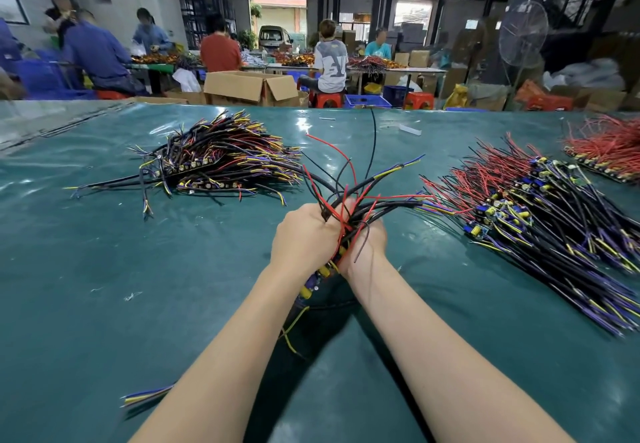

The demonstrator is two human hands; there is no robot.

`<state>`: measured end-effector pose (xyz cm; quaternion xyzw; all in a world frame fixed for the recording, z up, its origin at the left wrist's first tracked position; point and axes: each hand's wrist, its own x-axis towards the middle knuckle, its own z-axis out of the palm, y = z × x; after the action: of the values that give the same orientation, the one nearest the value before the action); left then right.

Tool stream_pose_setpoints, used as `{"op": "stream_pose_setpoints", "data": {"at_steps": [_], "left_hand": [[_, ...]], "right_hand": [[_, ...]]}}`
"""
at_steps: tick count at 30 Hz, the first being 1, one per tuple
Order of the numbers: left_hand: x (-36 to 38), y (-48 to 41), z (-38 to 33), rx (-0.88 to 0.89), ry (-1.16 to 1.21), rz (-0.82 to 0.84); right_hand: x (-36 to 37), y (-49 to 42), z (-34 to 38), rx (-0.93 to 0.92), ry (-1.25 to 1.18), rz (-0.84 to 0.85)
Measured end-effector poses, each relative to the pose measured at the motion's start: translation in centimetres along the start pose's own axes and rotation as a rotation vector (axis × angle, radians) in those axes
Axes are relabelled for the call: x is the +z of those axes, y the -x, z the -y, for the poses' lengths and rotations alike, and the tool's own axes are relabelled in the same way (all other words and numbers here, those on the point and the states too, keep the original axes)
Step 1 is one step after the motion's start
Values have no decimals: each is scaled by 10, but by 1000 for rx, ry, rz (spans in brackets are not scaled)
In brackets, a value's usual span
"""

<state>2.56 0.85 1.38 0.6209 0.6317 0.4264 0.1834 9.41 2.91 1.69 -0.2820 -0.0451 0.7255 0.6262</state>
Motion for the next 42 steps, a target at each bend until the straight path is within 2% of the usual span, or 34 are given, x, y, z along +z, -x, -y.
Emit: {"op": "stream_pose_setpoints", "data": {"at_steps": [3, 6, 12, 17, 22, 26, 31, 36, 42], "left_hand": [[1, -5, 3, 13, 69, 33], [3, -5, 5, 11, 117, 47], [7, -5, 8, -44, 201, 10], [10, -4, 9, -55, 184, -132], [11, -3, 12, -26, 135, -226], [12, 1, 9, 36, 92, -233], [11, 3, 4, 5, 106, -229], [10, 4, 3, 63, 22, -245], [11, 2, 4, -7, 163, -200]], "right_hand": [[2, 3, 1, -9, -51, -9], [2, 5, 1, -30, -4, -19], [2, 8, 4, -10, -64, 70], [8, 1, 1, -127, -3, -61], [11, 6, -2, -104, 186, -116], [9, 8, 1, -91, 145, -118], [10, 7, 1, -112, 130, -155], [10, 10, 3, -65, 153, -63], [15, 10, 5, -95, -36, 34]]}}
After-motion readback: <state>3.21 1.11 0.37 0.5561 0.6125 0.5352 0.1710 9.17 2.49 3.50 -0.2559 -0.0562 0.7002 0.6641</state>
